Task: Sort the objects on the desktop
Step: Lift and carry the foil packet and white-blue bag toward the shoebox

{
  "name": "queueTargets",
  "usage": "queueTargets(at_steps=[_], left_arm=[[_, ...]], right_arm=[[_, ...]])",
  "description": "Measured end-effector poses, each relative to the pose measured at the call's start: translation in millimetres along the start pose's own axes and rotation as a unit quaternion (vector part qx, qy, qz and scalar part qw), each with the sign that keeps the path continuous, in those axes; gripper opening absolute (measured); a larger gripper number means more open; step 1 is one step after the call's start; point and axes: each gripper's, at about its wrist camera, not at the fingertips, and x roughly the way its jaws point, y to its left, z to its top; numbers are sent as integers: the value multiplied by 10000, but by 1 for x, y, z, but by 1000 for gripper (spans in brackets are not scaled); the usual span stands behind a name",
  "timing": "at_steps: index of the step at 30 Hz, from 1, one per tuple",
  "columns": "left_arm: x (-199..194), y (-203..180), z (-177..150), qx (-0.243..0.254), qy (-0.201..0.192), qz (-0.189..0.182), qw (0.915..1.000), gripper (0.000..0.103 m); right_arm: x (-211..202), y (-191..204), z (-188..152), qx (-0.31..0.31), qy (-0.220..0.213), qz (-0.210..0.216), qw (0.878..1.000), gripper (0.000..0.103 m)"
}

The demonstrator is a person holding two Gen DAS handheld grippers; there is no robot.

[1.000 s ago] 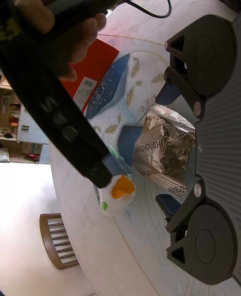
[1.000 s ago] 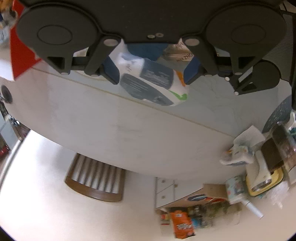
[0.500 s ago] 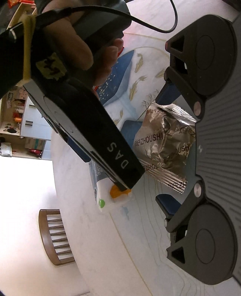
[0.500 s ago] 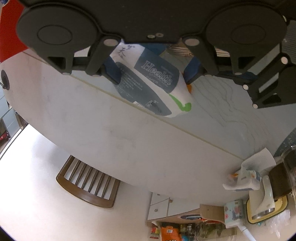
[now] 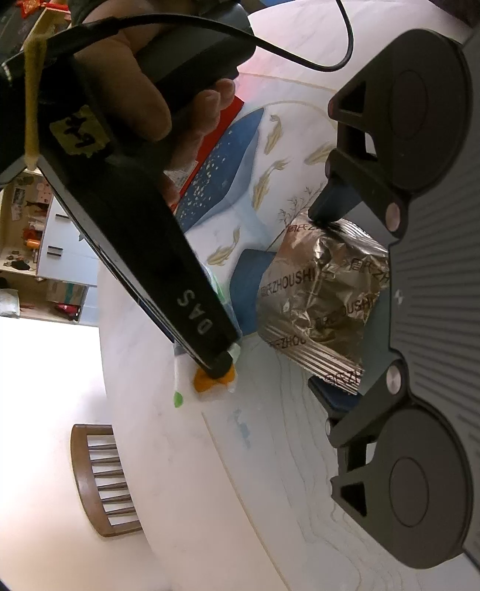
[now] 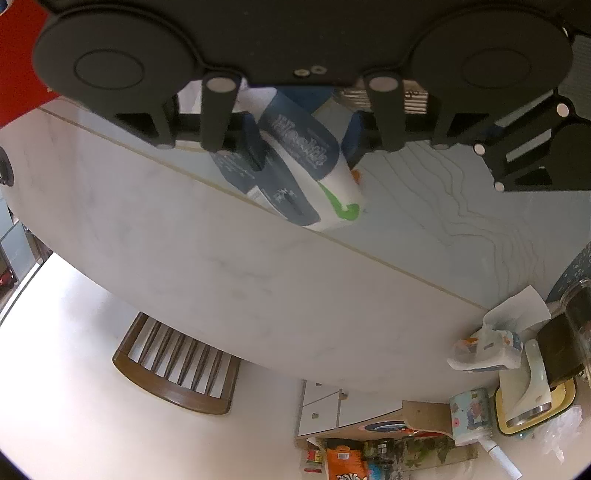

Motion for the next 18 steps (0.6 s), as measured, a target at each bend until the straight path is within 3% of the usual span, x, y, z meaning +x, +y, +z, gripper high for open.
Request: queueTargets(at_steps=[12,14,15,18], left_arm=[[-2,-3,1,-102,77,15,9999,77],[-3,-3,1,-133,83,-8,9999,73],[-4,-3,1,-164,78,-53,9998,65],[-5,-3,0,-239,96,-30,9997,64]], right_arm=[[-19,-9,-9,237,42,-306,9992,25],[-22,-10,-12,287,54,-324,9990,23],[-25,-11,-13,335,56,-328,9989,22],[-32,-12,-20,496,66,-355,9981,21]])
